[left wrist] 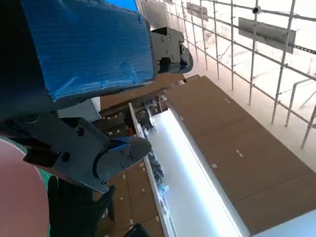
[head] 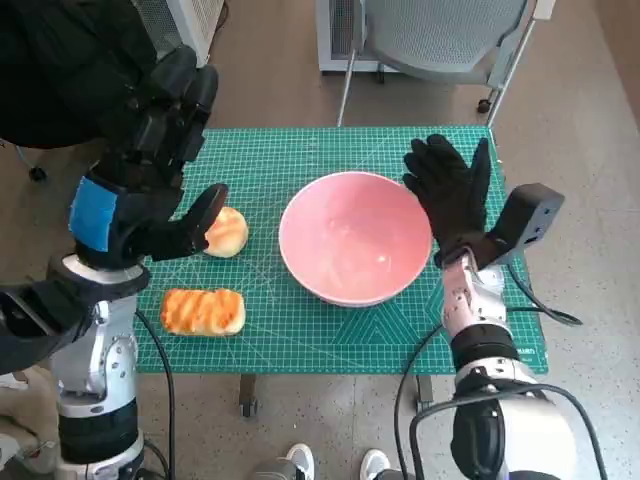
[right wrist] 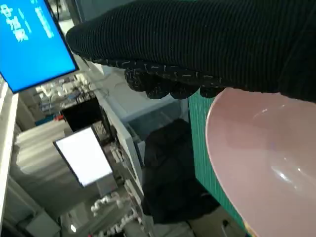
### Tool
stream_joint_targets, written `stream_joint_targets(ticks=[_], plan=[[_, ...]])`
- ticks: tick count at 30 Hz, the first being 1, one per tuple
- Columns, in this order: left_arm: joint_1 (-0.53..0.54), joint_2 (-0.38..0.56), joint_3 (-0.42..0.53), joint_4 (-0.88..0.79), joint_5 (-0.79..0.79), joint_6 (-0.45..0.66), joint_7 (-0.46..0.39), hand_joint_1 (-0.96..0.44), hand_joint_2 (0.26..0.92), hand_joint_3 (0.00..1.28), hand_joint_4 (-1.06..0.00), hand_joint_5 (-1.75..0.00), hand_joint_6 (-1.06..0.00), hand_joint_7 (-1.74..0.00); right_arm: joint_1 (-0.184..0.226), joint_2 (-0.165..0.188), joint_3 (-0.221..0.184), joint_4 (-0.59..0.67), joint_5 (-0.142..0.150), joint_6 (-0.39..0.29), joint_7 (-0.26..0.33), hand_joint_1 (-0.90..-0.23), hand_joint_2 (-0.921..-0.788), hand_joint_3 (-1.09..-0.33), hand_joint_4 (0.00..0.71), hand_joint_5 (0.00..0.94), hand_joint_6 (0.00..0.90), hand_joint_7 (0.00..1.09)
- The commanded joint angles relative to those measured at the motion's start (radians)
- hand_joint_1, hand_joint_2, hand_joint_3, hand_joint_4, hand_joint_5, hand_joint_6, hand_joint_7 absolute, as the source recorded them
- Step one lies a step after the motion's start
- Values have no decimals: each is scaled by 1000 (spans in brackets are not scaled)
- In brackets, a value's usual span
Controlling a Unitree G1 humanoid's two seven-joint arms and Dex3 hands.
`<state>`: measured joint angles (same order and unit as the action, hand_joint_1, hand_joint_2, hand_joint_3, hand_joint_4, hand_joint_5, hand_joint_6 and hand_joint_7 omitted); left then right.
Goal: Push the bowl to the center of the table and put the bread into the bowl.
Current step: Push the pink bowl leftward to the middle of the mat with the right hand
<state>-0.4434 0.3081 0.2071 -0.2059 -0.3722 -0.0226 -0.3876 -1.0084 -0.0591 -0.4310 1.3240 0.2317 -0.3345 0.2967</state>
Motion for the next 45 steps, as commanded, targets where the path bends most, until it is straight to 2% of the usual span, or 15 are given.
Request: stream_joint_targets(ticks=[1,7,29,38,41,43,45], plan=[[10,5,5,-25,0,-1,9,-182,707,790,-27,-1,1,-374,1,19,11,9,-14,18,-1,-688,-921,-931,496,1,682,572],[18,5,5,-36,9,-1,20,-177,706,795,-27,-2,1,-381,-3,32,20,11,-19,24,-1,-714,-921,-932,504,6,660,574],[32,0,1,-40,32,-13,43,-185,705,791,-30,-4,1,-393,-13,52,42,13,-47,37,-2,-719,-921,-936,490,0,624,538],[51,0,7,-48,30,-23,47,-189,707,785,-31,-5,1,-402,-23,9,49,3,-53,23,22,-736,-921,-928,484,1,542,482],[60,0,11,-51,26,-26,47,-191,707,782,-31,-6,1,-405,-29,-10,50,-6,-51,-7,36,-726,-921,-925,486,1,523,425],[68,-1,16,-53,23,-31,46,-193,708,780,-31,-6,1,-406,-32,-18,51,-20,-47,-56,60,-721,-921,-926,484,1,515,396],[73,-1,19,-53,21,-36,45,-197,714,762,-32,-8,1,-411,-34,-25,51,-29,-43,-93,81,-702,-921,-927,465,0,478,318]])
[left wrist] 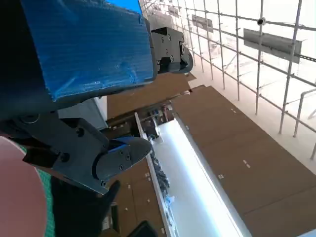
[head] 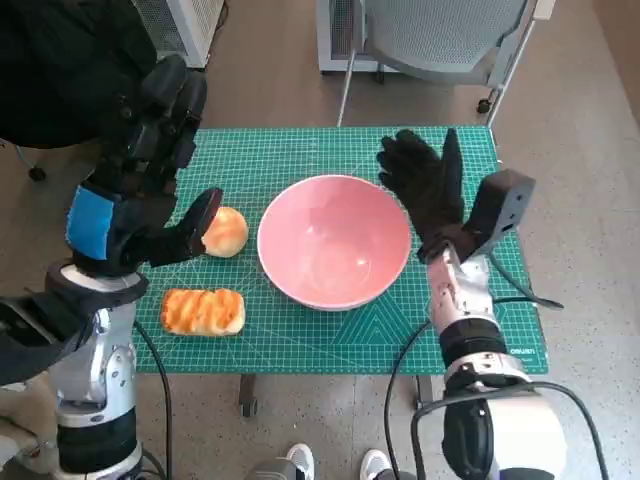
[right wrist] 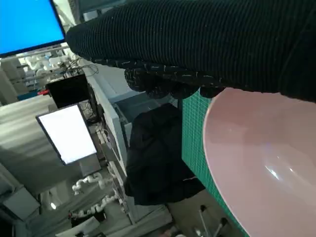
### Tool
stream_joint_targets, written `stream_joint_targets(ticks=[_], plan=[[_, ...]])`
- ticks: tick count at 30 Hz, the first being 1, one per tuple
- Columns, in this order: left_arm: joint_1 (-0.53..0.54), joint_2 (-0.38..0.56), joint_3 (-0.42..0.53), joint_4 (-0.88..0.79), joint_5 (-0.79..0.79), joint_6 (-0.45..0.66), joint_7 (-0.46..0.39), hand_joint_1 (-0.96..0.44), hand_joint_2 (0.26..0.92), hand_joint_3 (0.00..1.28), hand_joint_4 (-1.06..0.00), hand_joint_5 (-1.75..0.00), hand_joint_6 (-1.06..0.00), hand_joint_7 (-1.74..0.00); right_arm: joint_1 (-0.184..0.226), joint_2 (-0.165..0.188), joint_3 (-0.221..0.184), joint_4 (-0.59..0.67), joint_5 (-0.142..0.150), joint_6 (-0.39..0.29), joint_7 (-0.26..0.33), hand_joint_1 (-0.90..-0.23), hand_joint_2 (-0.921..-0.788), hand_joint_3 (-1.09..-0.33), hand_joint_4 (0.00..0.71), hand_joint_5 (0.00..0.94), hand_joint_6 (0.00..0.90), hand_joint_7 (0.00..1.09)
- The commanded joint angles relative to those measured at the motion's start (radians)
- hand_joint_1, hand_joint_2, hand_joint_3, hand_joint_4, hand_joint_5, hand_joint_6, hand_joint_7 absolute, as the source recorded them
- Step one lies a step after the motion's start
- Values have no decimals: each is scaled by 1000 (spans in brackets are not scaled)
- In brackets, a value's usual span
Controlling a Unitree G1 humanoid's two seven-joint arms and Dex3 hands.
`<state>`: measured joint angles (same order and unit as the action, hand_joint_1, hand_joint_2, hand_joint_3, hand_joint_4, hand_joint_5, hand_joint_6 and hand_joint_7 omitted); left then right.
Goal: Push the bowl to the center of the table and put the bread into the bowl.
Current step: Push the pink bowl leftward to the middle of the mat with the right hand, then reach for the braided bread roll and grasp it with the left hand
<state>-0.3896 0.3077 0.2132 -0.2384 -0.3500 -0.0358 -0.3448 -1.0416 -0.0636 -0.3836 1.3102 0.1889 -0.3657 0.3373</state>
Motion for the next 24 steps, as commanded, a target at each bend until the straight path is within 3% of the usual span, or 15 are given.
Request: stream_joint_targets(ticks=[1,9,11,19,21,22,23,24], plan=[[22,0,15,-20,-3,-25,2,-198,716,757,-33,-8,1,-412,-2,-24,4,-21,2,-84,54,-695,-921,-926,455,0,464,289],[40,0,31,-19,-14,-42,0,-212,748,681,-38,-14,1,-419,11,-46,15,-121,30,-284,197,-672,-921,-889,351,0,351,176],[43,-1,30,-23,-14,-43,1,-214,754,670,-37,-15,1,-421,21,-49,22,-147,35,-315,229,-684,-921,-850,349,6,357,171],[53,18,3,-65,67,-46,22,-253,726,627,-28,-12,1,-376,95,-69,63,-330,106,-401,407,-677,-921,-852,261,0,291,116],[73,95,-14,-92,203,-47,18,-265,665,590,-14,-5,1,-262,108,-72,68,-364,129,-405,436,-667,-921,-851,256,0,292,113],[104,222,-22,-177,349,40,-34,-266,649,581,-11,-4,1,-236,115,-73,69,-382,143,-403,452,-665,-921,-851,255,0,293,114],[126,311,-28,-239,454,107,-73,-251,644,440,-7,-2,1,-208,120,-74,70,-394,154,-402,462,-660,-921,-853,260,3,304,118],[139,427,-47,-334,540,267,-150,-242,662,309,-4,-1,0,-190,125,-75,69,-407,166,-399,473,-656,-921,-853,264,5,312,121]])
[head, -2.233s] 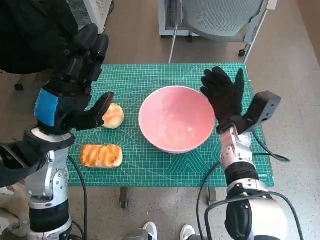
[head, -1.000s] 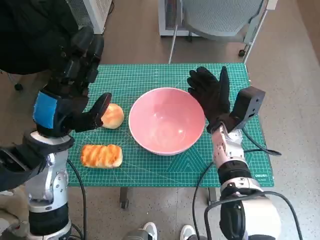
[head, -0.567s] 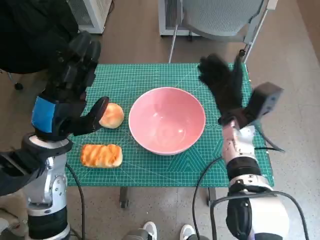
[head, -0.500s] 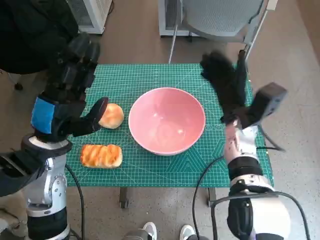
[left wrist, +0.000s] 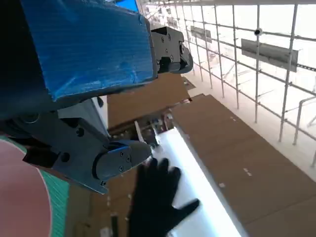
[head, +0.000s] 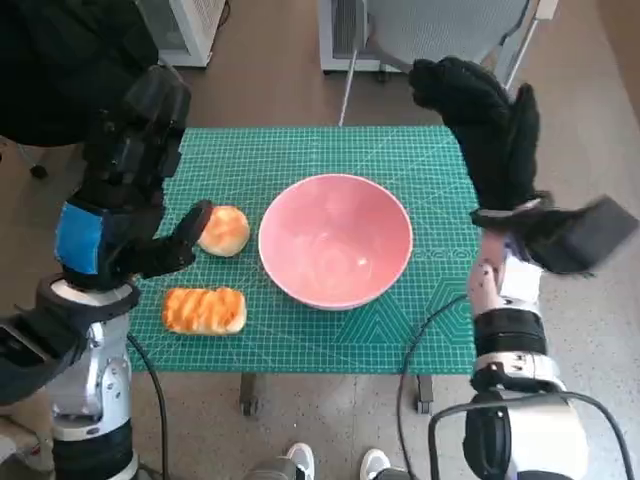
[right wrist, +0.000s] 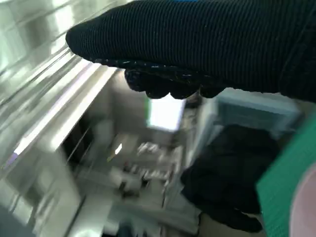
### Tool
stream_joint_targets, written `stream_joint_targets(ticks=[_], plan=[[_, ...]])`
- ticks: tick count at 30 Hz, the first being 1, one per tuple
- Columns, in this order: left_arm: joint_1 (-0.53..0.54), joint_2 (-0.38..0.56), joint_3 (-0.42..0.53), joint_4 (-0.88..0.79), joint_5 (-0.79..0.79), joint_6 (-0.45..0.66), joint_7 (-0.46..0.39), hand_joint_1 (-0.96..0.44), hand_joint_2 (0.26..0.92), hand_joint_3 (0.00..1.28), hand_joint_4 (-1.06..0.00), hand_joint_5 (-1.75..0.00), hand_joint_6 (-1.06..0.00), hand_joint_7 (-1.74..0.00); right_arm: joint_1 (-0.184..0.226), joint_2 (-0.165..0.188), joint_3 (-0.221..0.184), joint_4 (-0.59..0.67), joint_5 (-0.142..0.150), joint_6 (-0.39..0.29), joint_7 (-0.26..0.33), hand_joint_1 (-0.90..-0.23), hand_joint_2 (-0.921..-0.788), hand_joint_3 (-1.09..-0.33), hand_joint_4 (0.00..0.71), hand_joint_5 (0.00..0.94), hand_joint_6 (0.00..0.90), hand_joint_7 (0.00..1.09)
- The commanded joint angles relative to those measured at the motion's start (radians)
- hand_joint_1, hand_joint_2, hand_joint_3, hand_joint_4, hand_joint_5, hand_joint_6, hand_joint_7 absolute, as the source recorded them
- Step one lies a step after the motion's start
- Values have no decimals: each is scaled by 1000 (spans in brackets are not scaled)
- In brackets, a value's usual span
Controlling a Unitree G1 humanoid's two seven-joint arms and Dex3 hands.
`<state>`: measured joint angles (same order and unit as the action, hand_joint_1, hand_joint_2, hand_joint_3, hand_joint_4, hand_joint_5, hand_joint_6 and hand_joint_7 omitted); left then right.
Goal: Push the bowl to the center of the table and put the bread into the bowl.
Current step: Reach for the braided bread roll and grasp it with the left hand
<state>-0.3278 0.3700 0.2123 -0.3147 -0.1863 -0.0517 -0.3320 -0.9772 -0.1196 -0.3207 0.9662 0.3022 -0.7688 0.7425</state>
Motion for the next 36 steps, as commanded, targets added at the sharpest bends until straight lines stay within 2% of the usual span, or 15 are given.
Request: stream_joint_targets(ticks=[1,3,5,8,17,21,27,36], plan=[[82,437,-60,-321,429,394,-216,-207,663,259,-3,-1,-2,-183,64,-19,7,-72,61,6,75,-654,-921,-855,267,7,317,123],[68,535,-110,-414,465,618,-295,-93,667,129,-1,0,-32,-144,70,-21,7,-89,73,8,81,-649,-921,-860,277,11,331,129],[72,547,-142,-457,488,706,-312,-28,671,76,0,1,-76,-109,78,-22,6,-108,83,13,80,-647,-921,-865,286,15,343,134],[98,529,-166,-477,501,723,-313,21,675,38,1,1,-121,-78,88,-21,6,-135,99,25,76,-645,-921,-871,300,20,358,142],[132,532,-267,-519,583,814,-336,19,677,17,-8,-4,-178,-56,108,-22,14,-183,128,47,85,-637,-921,-868,322,23,365,145],[120,544,-318,-511,616,856,-354,26,677,14,-25,-9,-190,-46,112,-29,21,-189,129,48,79,-638,-921,-862,326,20,364,145],[87,536,-397,-490,658,943,-369,48,696,21,-29,-5,-196,-30,108,-40,30,-177,115,42,60,-644,-921,-848,328,16,363,146],[73,536,-465,-431,692,953,-372,59,719,28,-51,-9,-206,-19,109,-52,40,-165,104,41,42,-654,-921,-834,340,15,369,149]])
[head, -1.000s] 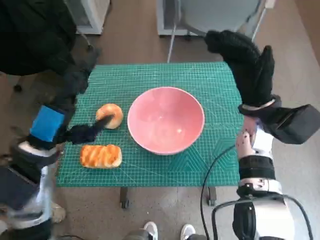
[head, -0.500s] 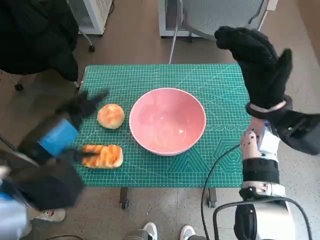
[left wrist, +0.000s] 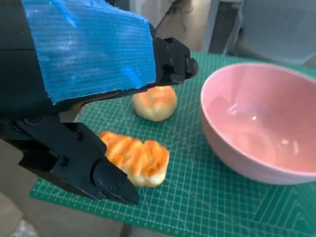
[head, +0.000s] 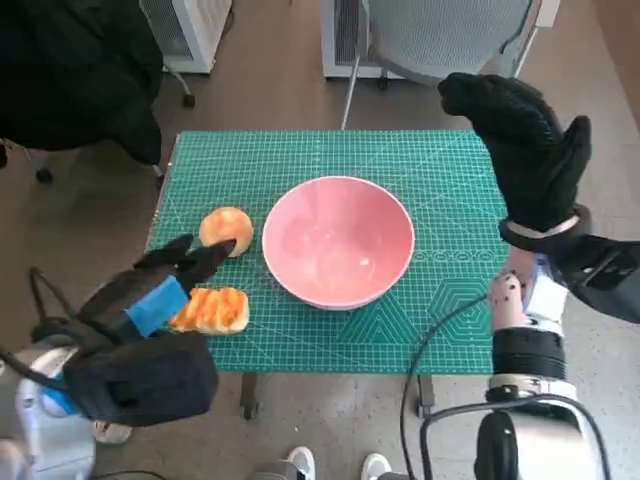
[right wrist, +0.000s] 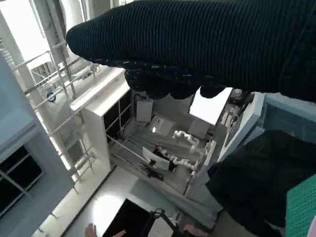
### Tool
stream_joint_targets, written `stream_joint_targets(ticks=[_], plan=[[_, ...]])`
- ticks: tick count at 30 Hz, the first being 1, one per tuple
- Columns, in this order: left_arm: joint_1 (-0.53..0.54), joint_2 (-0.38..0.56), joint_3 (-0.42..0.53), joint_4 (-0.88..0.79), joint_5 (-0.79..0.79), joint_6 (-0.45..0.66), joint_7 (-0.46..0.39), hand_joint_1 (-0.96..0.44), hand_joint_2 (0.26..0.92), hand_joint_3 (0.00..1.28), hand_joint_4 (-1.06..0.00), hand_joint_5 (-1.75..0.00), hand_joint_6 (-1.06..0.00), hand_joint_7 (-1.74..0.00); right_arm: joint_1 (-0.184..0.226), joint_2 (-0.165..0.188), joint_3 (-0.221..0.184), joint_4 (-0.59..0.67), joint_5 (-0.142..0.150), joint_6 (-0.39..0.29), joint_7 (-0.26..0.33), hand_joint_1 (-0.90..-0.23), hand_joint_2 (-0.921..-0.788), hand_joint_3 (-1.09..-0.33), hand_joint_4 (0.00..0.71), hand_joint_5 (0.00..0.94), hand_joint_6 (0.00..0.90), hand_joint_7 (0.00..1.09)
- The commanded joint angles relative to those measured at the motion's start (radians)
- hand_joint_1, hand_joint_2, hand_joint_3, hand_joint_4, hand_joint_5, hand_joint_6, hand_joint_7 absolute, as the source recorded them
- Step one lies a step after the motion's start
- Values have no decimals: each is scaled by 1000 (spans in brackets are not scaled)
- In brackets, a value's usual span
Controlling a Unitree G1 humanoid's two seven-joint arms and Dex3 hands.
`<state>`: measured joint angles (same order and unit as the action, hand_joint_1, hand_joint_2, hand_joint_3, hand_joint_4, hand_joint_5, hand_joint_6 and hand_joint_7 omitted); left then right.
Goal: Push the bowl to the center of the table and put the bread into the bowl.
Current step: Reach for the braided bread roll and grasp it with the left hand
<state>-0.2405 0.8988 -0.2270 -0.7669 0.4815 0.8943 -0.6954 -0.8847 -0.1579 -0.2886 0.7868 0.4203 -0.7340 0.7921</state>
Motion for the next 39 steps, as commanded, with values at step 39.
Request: stream_joint_targets(ticks=[39], plan=[[-71,-183,-193,448,221,-100,68,-59,734,15,-94,0,-260,-5,48,-27,19,-14,20,29,41,-663,-921,-853,354,7,370,159]])
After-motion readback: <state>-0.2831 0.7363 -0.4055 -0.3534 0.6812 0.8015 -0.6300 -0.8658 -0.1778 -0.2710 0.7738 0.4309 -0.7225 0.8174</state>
